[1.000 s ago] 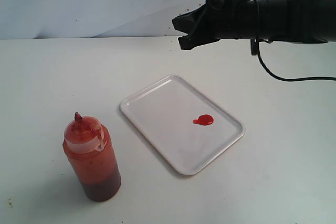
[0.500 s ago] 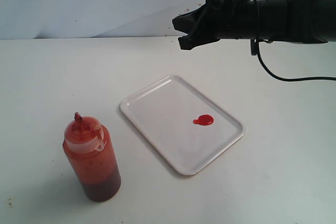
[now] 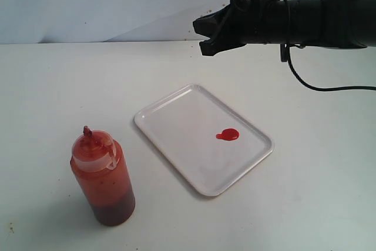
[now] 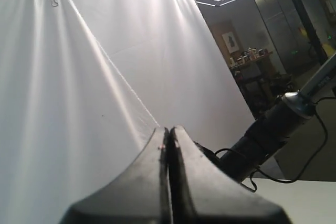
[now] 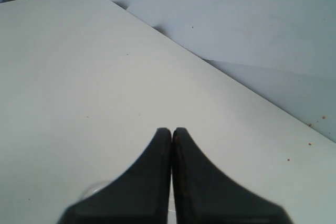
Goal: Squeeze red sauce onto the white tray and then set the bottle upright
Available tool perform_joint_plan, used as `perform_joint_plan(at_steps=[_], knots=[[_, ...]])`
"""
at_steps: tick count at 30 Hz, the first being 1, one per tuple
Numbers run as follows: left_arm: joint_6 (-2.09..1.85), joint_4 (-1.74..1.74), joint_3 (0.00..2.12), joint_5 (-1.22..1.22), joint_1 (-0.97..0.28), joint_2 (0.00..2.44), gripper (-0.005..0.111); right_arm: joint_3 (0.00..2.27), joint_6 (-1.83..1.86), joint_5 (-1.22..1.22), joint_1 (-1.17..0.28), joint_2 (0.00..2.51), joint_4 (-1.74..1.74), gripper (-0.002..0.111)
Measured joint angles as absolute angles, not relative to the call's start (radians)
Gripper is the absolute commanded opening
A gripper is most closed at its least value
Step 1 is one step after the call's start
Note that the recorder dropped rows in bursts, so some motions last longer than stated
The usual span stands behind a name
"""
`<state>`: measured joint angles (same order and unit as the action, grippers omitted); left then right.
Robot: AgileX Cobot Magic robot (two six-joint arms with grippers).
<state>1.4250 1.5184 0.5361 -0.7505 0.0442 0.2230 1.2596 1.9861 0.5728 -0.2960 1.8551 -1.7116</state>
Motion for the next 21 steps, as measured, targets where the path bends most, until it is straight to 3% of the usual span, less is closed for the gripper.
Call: perform_joint_plan(at_steps=[11,21], knots=[[1.799,1.735,0.508,-0.582,0.17,0.008,0.0,1.26,1.986,0.573,-0.296,1.855,-1.712,0.0],[1.895,1.742,0.362,-0.46,0.059,0.004,0.0,1.26,1.986,0.573,-0.296,1.855,-1.712,0.0]])
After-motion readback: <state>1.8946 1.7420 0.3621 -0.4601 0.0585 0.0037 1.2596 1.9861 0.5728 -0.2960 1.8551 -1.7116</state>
